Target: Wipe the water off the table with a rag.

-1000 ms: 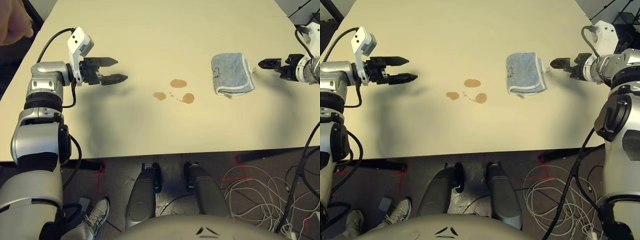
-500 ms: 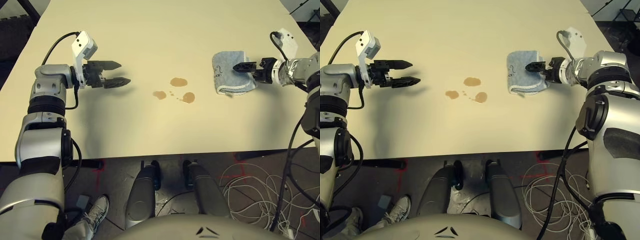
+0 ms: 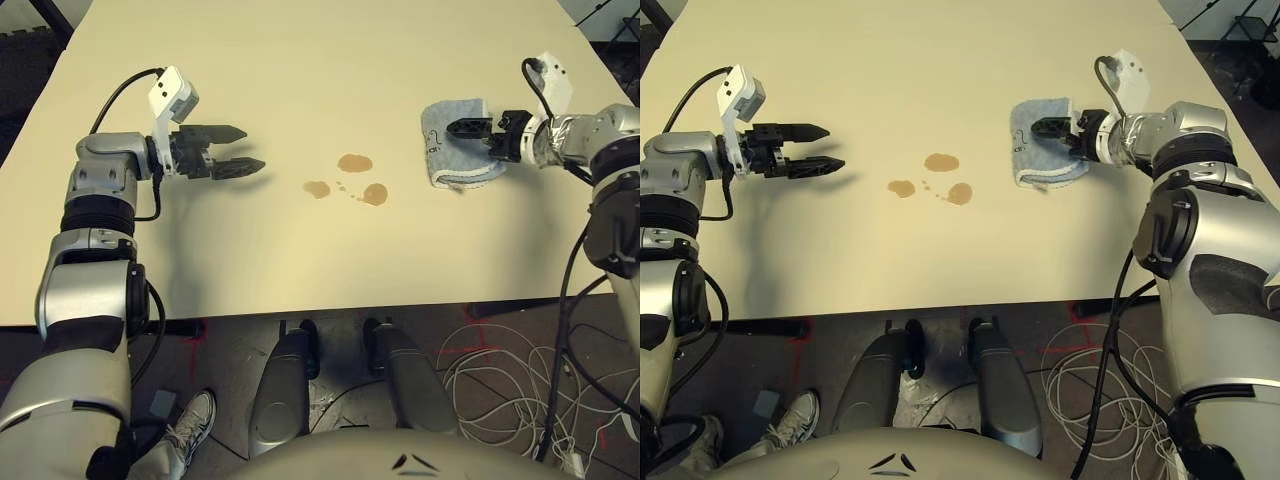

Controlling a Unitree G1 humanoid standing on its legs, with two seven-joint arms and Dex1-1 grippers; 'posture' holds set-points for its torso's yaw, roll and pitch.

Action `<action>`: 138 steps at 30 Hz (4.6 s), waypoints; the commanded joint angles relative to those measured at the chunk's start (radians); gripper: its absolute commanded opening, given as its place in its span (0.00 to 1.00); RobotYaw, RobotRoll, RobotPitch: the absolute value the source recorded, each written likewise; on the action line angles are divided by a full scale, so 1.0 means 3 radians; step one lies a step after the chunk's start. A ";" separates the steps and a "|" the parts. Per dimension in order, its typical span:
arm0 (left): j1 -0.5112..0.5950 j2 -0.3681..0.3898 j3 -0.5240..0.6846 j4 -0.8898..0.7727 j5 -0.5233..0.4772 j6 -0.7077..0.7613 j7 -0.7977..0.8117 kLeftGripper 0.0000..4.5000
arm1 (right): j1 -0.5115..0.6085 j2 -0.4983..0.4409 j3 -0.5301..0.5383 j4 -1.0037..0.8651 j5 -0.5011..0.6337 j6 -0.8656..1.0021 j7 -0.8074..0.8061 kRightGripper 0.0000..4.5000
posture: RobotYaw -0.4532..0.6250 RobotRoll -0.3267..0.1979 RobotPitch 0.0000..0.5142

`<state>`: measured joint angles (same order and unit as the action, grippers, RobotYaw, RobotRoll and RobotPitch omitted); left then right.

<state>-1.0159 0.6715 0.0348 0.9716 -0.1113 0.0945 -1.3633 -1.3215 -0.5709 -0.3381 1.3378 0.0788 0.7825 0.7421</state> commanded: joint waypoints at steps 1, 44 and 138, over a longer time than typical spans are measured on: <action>-0.0004 -0.0014 -0.0013 0.0004 -0.0003 0.0008 0.0011 1.00 | 0.0091 0.0049 0.0030 0.0067 -0.0015 0.0045 -0.0023 0.96 | 0.49 0.62 0.57; 0.0059 0.0210 -0.0273 -0.0700 -0.0075 0.0424 -0.0693 1.00 | -0.0329 0.1359 -0.0326 -0.2020 0.1149 0.2335 -0.0744 0.01 | 0.41 0.62 0.58; -0.0028 -0.0071 -0.0293 -0.0444 -0.0066 0.0307 -0.0495 1.00 | 0.0354 0.0447 -0.0398 -0.1615 0.1065 0.1228 -0.1984 0.00 | 0.35 0.62 0.56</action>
<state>-1.0421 0.6498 -0.0495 0.8353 -0.1299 0.1886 -1.5103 -1.2076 -0.4145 -0.4743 0.8222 0.4189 1.1794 0.1438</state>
